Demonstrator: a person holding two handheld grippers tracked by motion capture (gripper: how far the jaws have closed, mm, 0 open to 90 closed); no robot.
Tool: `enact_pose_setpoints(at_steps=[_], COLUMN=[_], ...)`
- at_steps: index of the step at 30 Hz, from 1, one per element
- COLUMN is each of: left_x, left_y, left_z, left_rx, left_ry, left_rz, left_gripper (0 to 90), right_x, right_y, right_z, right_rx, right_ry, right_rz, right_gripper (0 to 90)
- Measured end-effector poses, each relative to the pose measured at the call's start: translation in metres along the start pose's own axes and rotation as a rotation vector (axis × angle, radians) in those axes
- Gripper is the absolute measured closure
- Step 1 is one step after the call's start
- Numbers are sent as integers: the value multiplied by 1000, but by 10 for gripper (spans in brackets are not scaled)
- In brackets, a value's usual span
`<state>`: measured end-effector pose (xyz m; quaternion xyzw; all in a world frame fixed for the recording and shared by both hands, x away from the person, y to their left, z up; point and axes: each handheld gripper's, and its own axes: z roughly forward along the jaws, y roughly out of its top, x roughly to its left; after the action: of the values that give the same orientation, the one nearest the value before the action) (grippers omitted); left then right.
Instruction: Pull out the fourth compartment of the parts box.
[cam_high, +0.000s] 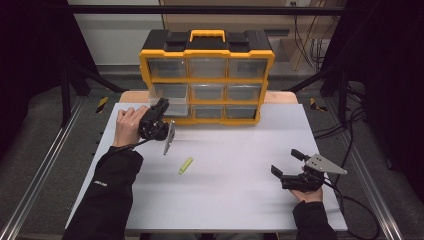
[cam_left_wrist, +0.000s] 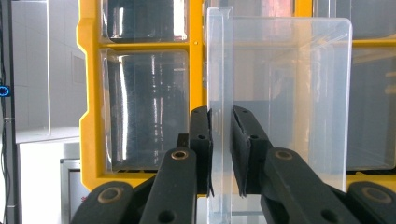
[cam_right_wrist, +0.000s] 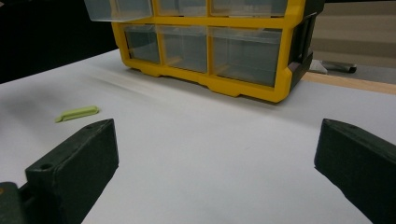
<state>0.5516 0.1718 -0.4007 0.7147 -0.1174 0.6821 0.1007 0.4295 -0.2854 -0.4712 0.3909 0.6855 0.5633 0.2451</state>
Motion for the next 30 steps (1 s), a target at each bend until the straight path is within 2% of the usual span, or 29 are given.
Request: enact_pose_setpoints(at_steps=[30], left_x=[-1], left_y=[0], left_z=[-11], left_rx=[-18], left_ry=[13], left_rz=[1], left_gripper=[791], right_x=[0], right_y=[0], right_z=[0], right_rx=[3], right_ry=[-1], right_rz=[0], right_gripper=[3])
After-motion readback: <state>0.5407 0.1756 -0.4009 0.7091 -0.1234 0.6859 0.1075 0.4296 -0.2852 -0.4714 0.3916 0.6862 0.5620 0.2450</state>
